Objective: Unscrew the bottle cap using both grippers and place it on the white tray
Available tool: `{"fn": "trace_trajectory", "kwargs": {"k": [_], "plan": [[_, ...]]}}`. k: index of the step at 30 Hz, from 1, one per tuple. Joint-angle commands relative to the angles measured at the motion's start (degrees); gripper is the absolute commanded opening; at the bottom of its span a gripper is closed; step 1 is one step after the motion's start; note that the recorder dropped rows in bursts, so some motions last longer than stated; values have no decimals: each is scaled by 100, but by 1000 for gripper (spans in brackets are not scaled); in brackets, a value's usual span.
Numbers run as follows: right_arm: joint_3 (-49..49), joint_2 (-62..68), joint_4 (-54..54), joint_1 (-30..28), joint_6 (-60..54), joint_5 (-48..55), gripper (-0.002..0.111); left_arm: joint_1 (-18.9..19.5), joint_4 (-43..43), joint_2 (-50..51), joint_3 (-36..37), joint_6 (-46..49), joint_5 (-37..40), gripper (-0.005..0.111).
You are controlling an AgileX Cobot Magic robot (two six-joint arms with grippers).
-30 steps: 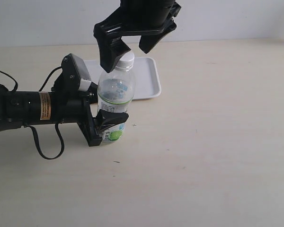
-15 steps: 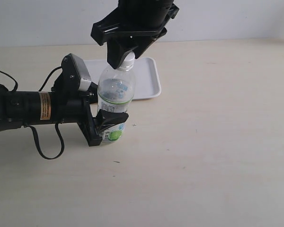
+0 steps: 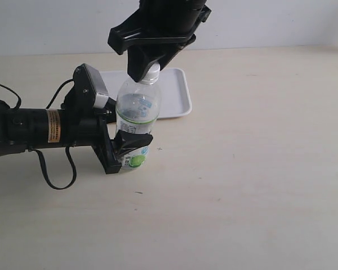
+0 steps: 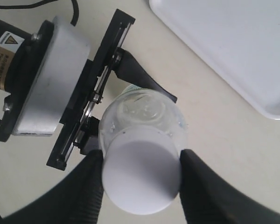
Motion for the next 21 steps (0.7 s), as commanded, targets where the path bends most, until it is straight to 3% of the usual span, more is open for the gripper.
{"fn": "trace_trajectory", "kwargs": {"k": [1,13,21], "plan": [[-44,-42,3,-10,-476,-30,0,-12,-99,-49,-6,0,-188,0],[-44,-42,3,-10,-3729,-30,0,-12,-99,-49,-6,0,-188,0],[-44,-42,-50,-10,-5304,-30,0,-12,-99,-49,-6,-25,-203,0]]}}
